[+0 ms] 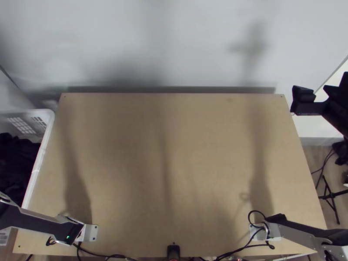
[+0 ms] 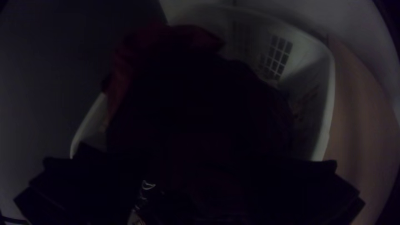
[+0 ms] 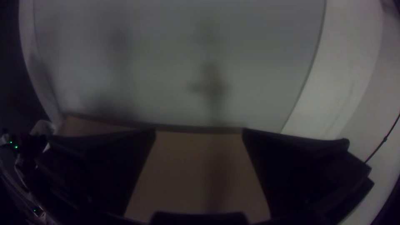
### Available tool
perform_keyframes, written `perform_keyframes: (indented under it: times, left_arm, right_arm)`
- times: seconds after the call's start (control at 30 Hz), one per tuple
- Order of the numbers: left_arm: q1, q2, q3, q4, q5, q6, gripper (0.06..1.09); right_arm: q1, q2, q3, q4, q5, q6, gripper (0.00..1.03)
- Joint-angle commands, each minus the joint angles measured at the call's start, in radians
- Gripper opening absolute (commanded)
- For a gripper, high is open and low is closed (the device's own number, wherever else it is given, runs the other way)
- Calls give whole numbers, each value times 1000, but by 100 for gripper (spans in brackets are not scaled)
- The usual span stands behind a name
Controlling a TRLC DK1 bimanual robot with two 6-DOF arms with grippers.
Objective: Fold the t-shirt
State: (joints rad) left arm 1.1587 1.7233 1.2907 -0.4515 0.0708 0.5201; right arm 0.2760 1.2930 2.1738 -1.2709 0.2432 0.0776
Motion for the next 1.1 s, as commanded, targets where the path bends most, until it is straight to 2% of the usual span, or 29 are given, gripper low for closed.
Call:
perform_keyframes:
  times: [0.0,0.07,0.23,0.27,0.33,0.4,0.43,0.57,0.77,0.9,1.07]
  left_arm:
    - [1,47,13,-16,1,4,101]
    - [1,71,24,-16,1,4,88]
    - [4,101,32,-7,9,-3,40]
    - [6,102,32,-3,11,-6,34]
    - [7,98,33,-1,17,-12,31]
    - [7,88,36,-3,26,-12,22]
    - [9,78,38,0,35,-19,9]
    - [10,62,58,-19,37,-22,10]
    - [13,-62,102,-154,73,-22,10]
    - [19,-88,180,-293,130,-22,10]
    - [26,-93,223,-358,149,-23,10]
  right_arm:
    - [5,0,1,1,1,-2,97]
    - [6,2,4,1,4,-2,97]
    - [11,3,11,4,10,-12,97]
    - [11,3,11,4,11,-15,97]
    - [11,3,11,4,13,-18,97]
    - [12,3,11,5,15,-21,97]
    - [12,5,11,5,15,-21,97]
    - [19,11,11,10,16,-19,97]
    - [19,12,9,13,16,-19,97]
    - [19,14,7,18,16,-19,97]
    - [19,15,4,19,16,-19,97]
